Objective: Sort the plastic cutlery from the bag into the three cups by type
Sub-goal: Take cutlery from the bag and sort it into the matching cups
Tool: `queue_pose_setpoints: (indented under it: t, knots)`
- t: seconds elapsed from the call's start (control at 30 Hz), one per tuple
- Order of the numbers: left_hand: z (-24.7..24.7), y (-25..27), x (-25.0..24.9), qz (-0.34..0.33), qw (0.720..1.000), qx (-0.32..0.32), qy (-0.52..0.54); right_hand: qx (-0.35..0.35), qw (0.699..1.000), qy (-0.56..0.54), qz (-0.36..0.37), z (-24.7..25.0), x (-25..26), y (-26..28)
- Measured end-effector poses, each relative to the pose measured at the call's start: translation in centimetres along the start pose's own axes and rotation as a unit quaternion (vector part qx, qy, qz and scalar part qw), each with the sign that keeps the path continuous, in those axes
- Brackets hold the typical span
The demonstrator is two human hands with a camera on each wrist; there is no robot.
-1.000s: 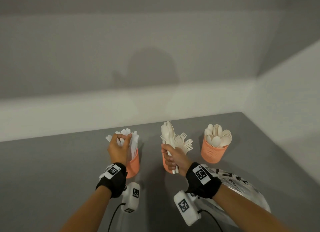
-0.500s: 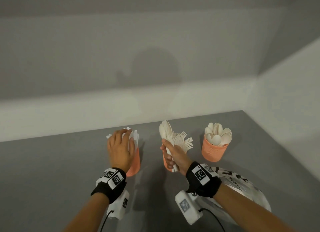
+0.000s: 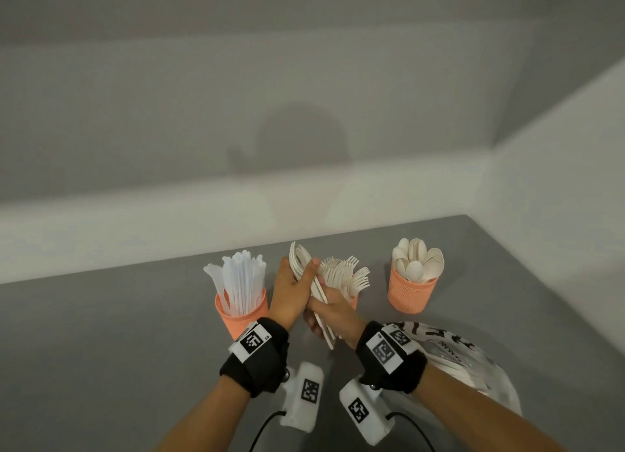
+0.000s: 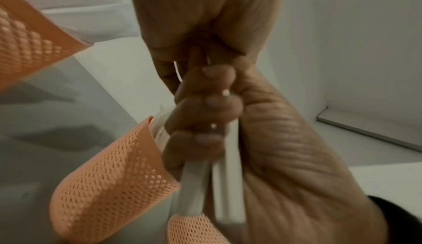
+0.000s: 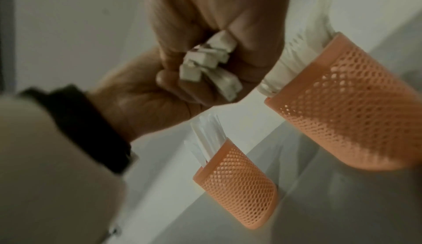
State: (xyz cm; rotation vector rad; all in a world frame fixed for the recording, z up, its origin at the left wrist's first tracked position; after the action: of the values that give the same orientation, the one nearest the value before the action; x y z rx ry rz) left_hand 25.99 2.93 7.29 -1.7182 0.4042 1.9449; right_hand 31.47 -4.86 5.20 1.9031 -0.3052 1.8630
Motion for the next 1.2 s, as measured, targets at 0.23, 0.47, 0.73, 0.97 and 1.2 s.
queue_pose_setpoints:
  t: [0.23,0.47,0.73,0.97,1.2]
  knots:
    - [-0.2,0.5,-0.9,0.026,0.997,0.058,0.054,0.036,0.997,-0.066,-0.025,0.4,0.6,0.7]
    - [0.9,-0.2,-0.8,-0.008,1.0,-0.013,0.023,0.008,0.996,-0.081,-0.024,0.8,0.3,0.8]
    - [1.4,-0.4,0.0,-0.09,0.99,-0.08,-0.071,-0.01,0.997,-0.071,-0.031,0.8,0.0,0.6]
    - [0.6,1.3,0.4,-0.139,0.974,-0.128,-0.125,-0.051,0.995,-0.07,-0.047,0.8,-0.9,0.2]
    - [1.2,0.5,-1.0,-0.001,0.983,-0.138,0.118,-0.081,0.987,-0.134,-0.043,1.6,-1.0,-0.2]
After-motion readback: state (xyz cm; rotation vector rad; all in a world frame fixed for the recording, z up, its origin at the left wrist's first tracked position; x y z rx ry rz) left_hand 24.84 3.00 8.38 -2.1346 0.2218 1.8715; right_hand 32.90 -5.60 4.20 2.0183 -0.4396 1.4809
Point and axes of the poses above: each hand's wrist, its own y-axis away from the middle knuckle, its own z-axis out of the back of the hand, x = y × z, the point moved 1 cm from there along -y, towards the middle knuckle, and after that the axes turned 3 degrees about -x, right-handed, at the moved point
